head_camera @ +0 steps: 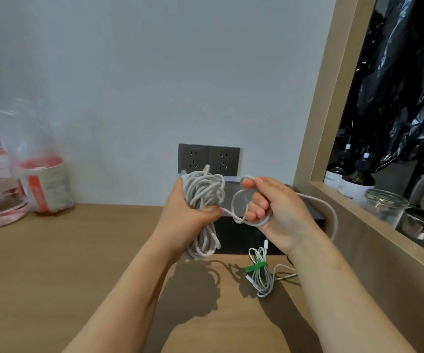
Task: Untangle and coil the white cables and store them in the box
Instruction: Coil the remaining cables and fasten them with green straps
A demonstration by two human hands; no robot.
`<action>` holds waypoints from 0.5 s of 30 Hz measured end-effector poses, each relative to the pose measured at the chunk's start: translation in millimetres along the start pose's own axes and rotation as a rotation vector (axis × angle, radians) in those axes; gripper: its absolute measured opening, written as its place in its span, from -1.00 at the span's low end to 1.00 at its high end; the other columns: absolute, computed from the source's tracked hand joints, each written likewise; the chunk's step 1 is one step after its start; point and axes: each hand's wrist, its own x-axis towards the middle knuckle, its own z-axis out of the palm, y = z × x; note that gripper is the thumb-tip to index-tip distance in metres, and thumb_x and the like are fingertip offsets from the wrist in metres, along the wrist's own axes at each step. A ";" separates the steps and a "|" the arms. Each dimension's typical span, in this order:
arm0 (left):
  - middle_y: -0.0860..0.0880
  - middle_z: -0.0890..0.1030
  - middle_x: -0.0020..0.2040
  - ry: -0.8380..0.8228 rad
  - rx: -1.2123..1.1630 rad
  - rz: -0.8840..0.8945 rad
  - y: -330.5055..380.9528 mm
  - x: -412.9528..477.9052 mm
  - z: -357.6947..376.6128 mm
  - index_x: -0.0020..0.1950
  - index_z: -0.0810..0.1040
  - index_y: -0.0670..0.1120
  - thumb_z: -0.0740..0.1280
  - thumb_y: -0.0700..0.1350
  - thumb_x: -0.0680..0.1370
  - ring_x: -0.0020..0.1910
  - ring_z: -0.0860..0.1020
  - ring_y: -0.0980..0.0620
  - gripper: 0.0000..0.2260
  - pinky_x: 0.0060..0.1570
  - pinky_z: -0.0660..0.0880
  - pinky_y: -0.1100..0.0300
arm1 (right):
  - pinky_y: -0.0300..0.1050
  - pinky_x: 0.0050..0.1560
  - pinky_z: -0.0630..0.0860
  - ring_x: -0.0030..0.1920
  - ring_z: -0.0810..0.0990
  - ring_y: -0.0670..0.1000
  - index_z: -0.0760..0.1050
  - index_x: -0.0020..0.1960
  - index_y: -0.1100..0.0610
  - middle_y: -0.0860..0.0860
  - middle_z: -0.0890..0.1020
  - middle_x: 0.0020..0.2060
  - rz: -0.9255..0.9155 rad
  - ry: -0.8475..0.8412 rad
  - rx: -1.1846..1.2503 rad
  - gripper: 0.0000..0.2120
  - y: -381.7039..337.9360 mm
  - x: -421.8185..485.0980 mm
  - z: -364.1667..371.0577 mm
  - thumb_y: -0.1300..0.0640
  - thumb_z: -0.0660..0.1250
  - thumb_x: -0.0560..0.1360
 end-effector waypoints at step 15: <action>-0.01 0.54 -0.11 -0.321 0.230 0.035 -37.8 1.8 7.9 0.12 0.38 -0.05 0.41 -0.34 0.40 -0.23 0.50 0.19 -0.61 -0.11 0.52 0.15 | -0.36 -0.66 0.20 -0.66 0.17 -0.17 0.48 -0.21 0.24 -0.06 0.21 -0.65 0.106 -0.091 0.338 -0.70 32.2 4.1 -8.2 0.16 0.09 0.59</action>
